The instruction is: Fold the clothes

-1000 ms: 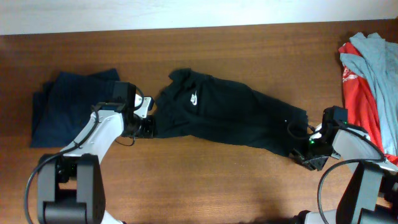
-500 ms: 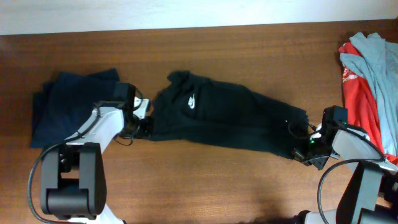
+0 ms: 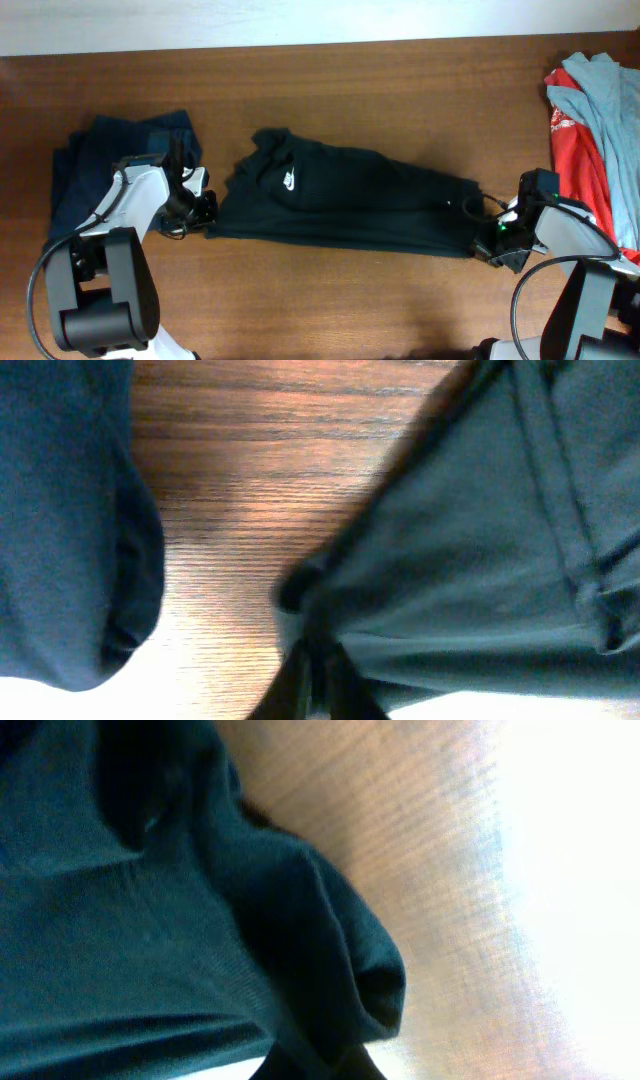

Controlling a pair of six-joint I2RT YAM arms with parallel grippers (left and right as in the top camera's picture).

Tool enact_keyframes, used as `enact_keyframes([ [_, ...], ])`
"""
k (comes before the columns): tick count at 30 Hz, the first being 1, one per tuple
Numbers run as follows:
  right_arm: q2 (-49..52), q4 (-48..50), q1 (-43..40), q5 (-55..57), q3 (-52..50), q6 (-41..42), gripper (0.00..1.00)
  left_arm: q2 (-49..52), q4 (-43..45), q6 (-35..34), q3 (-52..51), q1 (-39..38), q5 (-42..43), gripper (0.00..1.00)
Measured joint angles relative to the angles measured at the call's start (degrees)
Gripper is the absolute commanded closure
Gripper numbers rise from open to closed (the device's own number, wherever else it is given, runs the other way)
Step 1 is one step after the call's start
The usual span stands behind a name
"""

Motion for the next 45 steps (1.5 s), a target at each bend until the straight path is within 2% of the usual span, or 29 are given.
enact_keyframes([
  [2,0.02,-3.65,0.00,1.88,0.57,0.61,0.96,0.00,-0.07,0.09,0.00,0.26,-0.57,0.60],
  [6,0.04,-7.96,-0.07,6.34,2.43,2.40,0.75,-0.09,-0.02,-0.13,0.09,0.63,-0.55,0.57],
  [8,0.04,-9.11,-0.07,7.41,4.26,3.19,0.60,-0.09,-0.04,-0.15,0.57,0.63,-0.55,0.57],
  [10,0.04,-10.93,-0.07,6.78,6.93,2.27,0.53,-0.11,-0.48,-0.15,1.99,0.63,-0.50,0.57],
  [14,0.02,-14.58,-0.07,1.44,12.59,-1.62,0.36,-0.90,-1.29,0.07,8.11,0.63,1.99,0.51],
  [19,-0.81,-15.69,-0.07,-4.35,18.38,-3.91,0.32,-3.26,4.46,2.25,16.50,-0.87,10.69,0.52],
  [24,-1.11,-14.58,-0.07,-6.34,18.95,-4.24,0.32,-2.36,11.91,2.12,17.33,-8.90,14.25,0.50],
  [27,-1.11,-13.60,-0.07,-6.71,18.95,-4.26,0.32,1.97,16.37,1.88,17.40,-14.19,15.41,0.50],
  [34,-1.11,-13.25,-0.07,-6.93,18.95,-4.26,0.32,12.85,26.82,1.73,17.29,-18.58,15.85,0.52],
  [40,-1.11,-13.05,-0.07,-6.93,18.95,-4.26,0.32,14.62,29.35,1.55,17.29,-19.21,15.85,0.63],
  [45,-1.11,-12.31,-0.07,-6.93,18.95,-4.26,0.32,15.26,29.33,1.53,17.29,-19.21,15.21,0.88],
])
